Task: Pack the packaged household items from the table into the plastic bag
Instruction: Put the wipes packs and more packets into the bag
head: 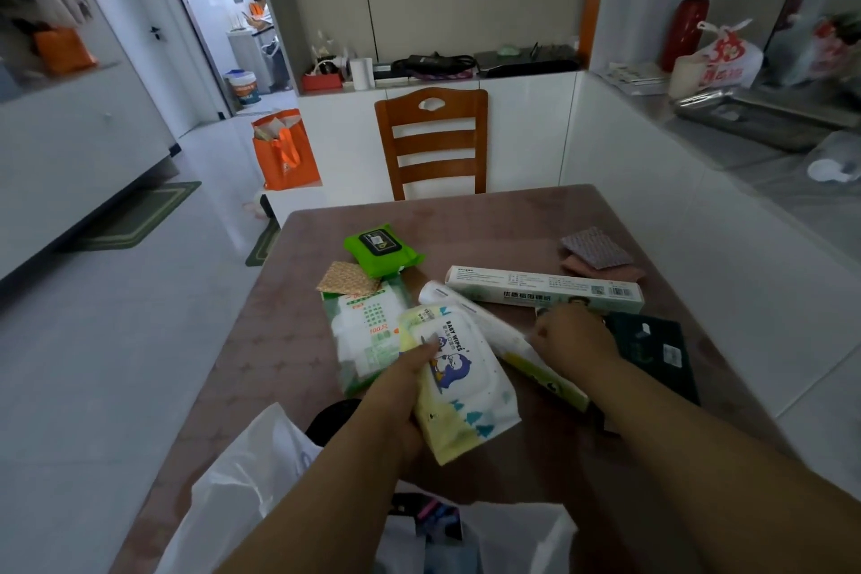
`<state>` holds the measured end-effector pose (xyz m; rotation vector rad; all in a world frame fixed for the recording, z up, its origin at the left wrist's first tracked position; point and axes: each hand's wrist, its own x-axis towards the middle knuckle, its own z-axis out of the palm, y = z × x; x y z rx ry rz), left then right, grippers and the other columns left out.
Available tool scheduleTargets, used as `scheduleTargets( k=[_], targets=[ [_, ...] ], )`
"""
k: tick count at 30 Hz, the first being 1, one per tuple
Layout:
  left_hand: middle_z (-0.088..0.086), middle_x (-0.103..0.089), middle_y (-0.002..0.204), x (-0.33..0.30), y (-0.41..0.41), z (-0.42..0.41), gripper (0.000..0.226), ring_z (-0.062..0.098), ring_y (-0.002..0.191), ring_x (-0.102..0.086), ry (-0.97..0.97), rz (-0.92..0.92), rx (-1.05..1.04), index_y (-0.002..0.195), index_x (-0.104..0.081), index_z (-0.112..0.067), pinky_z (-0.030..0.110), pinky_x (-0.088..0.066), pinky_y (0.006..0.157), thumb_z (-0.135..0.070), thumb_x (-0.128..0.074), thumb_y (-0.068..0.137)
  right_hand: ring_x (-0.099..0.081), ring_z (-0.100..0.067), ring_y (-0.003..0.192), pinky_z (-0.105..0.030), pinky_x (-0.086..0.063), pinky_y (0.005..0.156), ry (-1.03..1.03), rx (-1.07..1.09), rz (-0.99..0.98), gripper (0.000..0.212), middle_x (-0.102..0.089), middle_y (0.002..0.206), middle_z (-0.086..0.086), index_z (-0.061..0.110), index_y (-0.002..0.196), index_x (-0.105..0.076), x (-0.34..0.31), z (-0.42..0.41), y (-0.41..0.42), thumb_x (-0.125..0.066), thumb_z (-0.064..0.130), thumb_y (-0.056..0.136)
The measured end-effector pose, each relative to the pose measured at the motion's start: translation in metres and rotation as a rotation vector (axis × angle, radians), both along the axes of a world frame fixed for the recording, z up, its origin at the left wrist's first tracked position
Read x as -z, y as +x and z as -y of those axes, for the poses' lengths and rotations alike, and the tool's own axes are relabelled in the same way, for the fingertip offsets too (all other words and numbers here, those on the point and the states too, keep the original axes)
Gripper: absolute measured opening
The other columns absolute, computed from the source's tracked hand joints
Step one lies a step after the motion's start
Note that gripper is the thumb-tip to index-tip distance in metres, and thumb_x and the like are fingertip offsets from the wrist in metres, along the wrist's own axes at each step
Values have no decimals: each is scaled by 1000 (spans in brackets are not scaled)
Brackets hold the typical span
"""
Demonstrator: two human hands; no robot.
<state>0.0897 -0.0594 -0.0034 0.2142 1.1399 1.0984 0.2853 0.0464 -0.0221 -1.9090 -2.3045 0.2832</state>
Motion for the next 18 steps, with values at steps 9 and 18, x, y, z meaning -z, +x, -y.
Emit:
scheduleTargets(
  k=[9, 18],
  targets=[
    [19, -75, 70, -19, -26, -82, 42, 34, 58, -72, 74, -31, -92, 90, -69, -6, 39, -57, 44, -40, -45, 96, -72, -22, 56, -29, -57, 51, -871, 166, -1141, 29, -76, 68, -11, 7, 82, -73, -45, -20, -100, -79, 33, 73],
    [8, -31, 60, 24, -105, -194, 35, 21, 47, -30, -153, -567, -169, 73, -35, -9, 30, -43, 51, -31, -51, 95, -72, -32, 80, -43, -60, 75, -819, 296, -1381, 31, -75, 92, -17, 7, 93, -73, -8, -95, -121, -76, 33, 76]
  ],
)
